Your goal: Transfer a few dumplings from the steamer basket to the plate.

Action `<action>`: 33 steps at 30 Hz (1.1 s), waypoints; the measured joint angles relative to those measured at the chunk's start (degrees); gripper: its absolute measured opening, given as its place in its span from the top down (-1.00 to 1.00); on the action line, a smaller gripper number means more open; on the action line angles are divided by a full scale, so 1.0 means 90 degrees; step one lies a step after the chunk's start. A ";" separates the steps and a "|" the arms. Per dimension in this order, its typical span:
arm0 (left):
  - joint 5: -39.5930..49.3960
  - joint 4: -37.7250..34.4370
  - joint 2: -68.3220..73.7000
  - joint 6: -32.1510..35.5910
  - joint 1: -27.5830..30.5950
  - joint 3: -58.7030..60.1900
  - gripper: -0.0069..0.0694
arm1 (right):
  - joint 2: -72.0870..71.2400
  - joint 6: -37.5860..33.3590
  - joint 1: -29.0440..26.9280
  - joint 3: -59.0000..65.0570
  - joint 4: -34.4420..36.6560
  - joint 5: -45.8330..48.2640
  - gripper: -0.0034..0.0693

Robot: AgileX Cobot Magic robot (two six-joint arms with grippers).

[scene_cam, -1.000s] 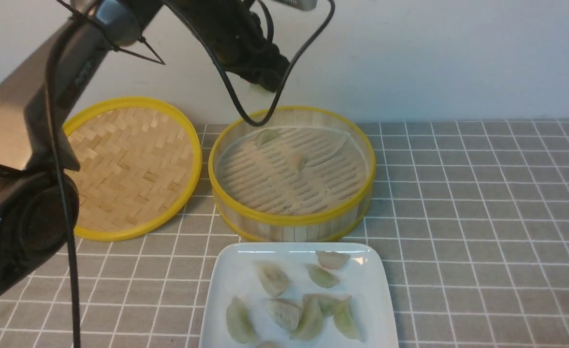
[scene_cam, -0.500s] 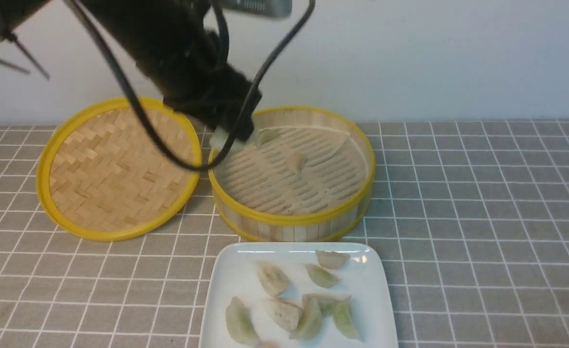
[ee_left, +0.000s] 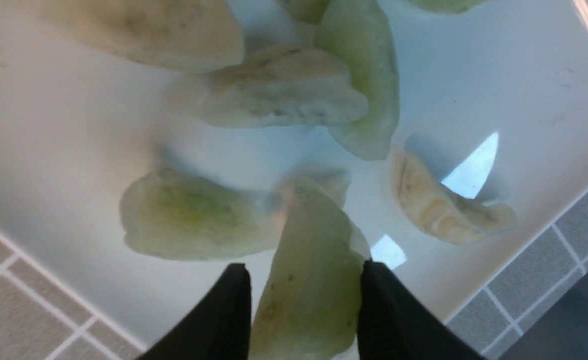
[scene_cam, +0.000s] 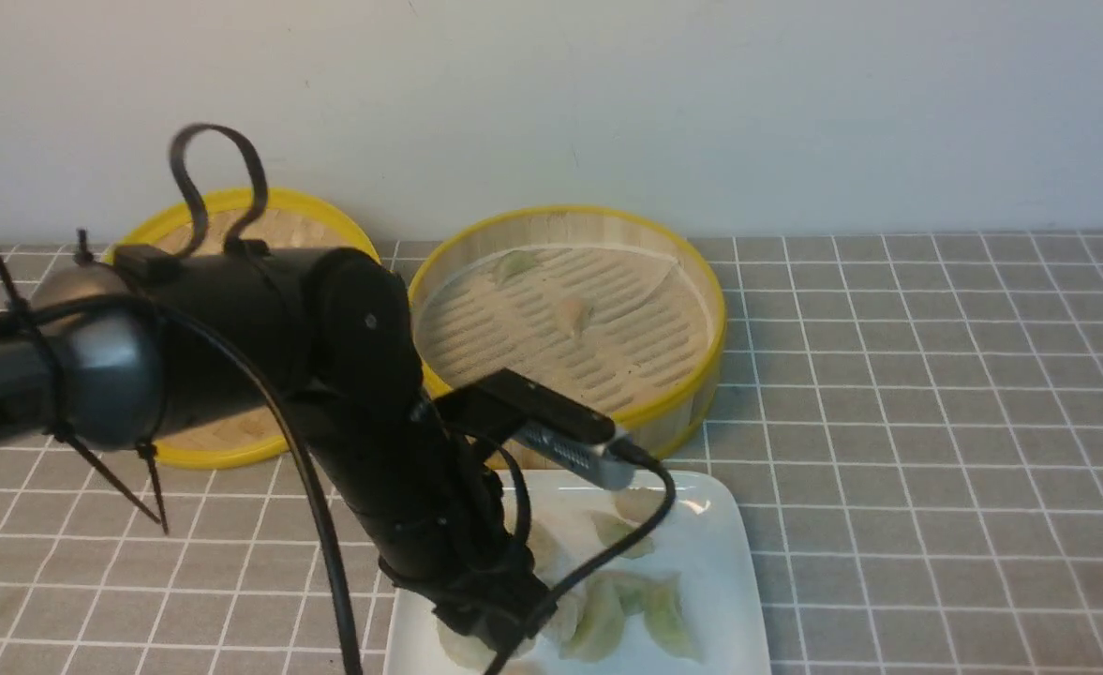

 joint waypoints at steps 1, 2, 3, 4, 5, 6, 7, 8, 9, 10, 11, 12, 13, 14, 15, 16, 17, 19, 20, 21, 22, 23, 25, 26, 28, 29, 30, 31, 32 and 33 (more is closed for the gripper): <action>-0.0091 0.0000 0.0074 0.0007 -0.0156 0.0011 0.16 | 0.0000 0.0000 0.0000 0.0000 0.0000 0.0000 0.95; -0.0156 0.0000 0.0124 0.0017 -0.0292 0.0019 0.16 | 0.0000 0.0000 0.0000 0.0000 0.0000 0.0000 0.95; -0.0192 -0.0006 0.0146 0.0024 -0.0360 0.0019 0.16 | 0.0000 0.0000 0.0000 0.0000 0.0000 0.0000 0.95; -0.0293 -0.0028 0.0167 0.0025 -0.0514 0.0031 0.16 | 0.0000 0.0000 0.0000 0.0000 0.0000 0.0000 0.95; -0.0371 -0.0038 0.0166 0.0031 -0.0579 0.0041 0.16 | 0.0000 0.0000 0.0000 0.0000 0.0000 0.0000 0.95; -0.0502 -0.0085 0.0173 0.0032 -0.0703 0.0040 0.16 | 0.0000 0.0000 0.0000 0.0000 0.0000 0.0000 0.95; -0.0605 -0.0146 0.0173 0.0038 -0.0785 0.0040 0.16 | 0.0000 0.0000 0.0000 0.0000 0.0000 0.0000 0.95; -0.0650 -0.0173 0.0173 0.0038 -0.0825 0.0040 0.16 | 0.0000 0.0000 0.0000 0.0000 0.0000 0.0000 0.95; -0.0758 -0.0229 0.0173 0.0039 -0.0920 0.0040 0.16 | 0.0000 0.0000 0.0000 0.0000 0.0000 0.0000 0.95; -0.0934 -0.0286 0.0194 0.0045 -0.1040 0.0040 0.16 | 0.0000 0.0000 0.0000 0.0000 0.0000 0.0000 0.95; -0.0981 -0.0302 0.0195 0.0045 -0.1056 0.0040 0.16 | 0.0000 0.0000 0.0000 0.0000 0.0000 0.0000 0.95; -0.1173 -0.0333 0.0267 0.0045 -0.1182 0.0040 0.16 | 0.0000 0.0000 0.0000 0.0000 0.0000 0.0000 0.95; -0.1262 -0.0338 0.0324 0.0045 -0.1236 0.0040 0.16 | 0.0000 0.0000 0.0000 0.0000 0.0000 0.0000 0.95; -0.1320 -0.0355 0.0367 0.0045 -0.1250 0.0040 0.15 | 0.0000 0.0000 0.0000 0.0000 0.0000 0.0000 0.95; -0.1390 -0.0374 0.0456 0.0045 -0.1284 0.0040 0.14 | 0.0000 0.0000 0.0000 0.0000 0.0000 0.0000 0.95; -0.1421 -0.0396 0.0533 0.0045 -0.1291 0.0040 0.13 | 0.0000 0.0000 0.0000 0.0000 0.0000 0.0000 0.95; -0.1429 -0.0398 0.0616 0.0045 -0.1291 0.0040 0.12 | 0.0000 0.0000 0.0000 0.0000 0.0000 0.0000 0.95; -0.1449 -0.0384 0.0716 0.0045 -0.1291 0.0040 0.08 | 0.0000 0.0000 0.0000 0.0000 0.0000 0.0000 0.95; -0.1472 -0.0378 0.0734 0.0045 -0.1291 0.0040 0.03 | 0.0000 0.0000 0.0000 0.0000 0.0000 0.0000 0.95; -0.1493 -0.0378 0.0734 0.0045 -0.1291 0.0040 0.00 | 0.0000 0.0000 0.0000 0.0000 0.0000 0.0000 0.95; -0.1500 -0.0378 0.0734 0.0045 -0.1291 0.0025 -0.03 | 0.0000 0.0000 0.0000 0.0000 0.0000 0.0000 0.95; -0.1500 -0.0378 0.0734 0.0045 -0.1291 0.0002 -0.07 | 0.0000 0.0000 0.0000 0.0000 0.0000 0.0000 0.95; -0.1494 -0.0364 0.0734 0.0045 -0.1291 -0.0105 -0.18 | 0.0000 0.0000 0.0000 0.0000 0.0000 0.0000 0.95; -0.1460 -0.0356 0.0734 0.0045 -0.1291 -0.0206 -0.25 | 0.0000 0.0000 0.0000 0.0000 0.0000 0.0000 0.95; -0.1285 -0.0333 0.0734 0.0045 -0.1291 -0.0419 -0.33 | 0.0000 0.0000 0.0000 0.0000 0.0000 0.0000 0.95; -0.1129 -0.0307 0.0734 0.0037 -0.1291 -0.0580 -0.36 | 0.0000 0.0000 0.0000 0.0000 0.0000 0.0000 0.95; -0.0941 -0.0286 0.0734 0.0004 -0.1291 -0.0769 -0.35 | 0.0000 0.0000 0.0000 0.0000 0.0000 0.0000 0.95; -0.0746 -0.0251 0.0734 -0.0052 -0.1291 -0.0934 -0.34 | 0.0000 0.0000 0.0000 0.0000 0.0000 0.0000 0.95; -0.0564 -0.0171 0.0722 -0.0108 -0.1291 -0.1185 -0.26 | 0.0000 0.0000 0.0000 0.0000 0.0000 0.0000 0.95; -0.0419 -0.0092 0.0696 -0.0187 -0.1291 -0.1334 -0.18 | 0.0000 0.0000 0.0000 0.0000 0.0000 0.0000 0.95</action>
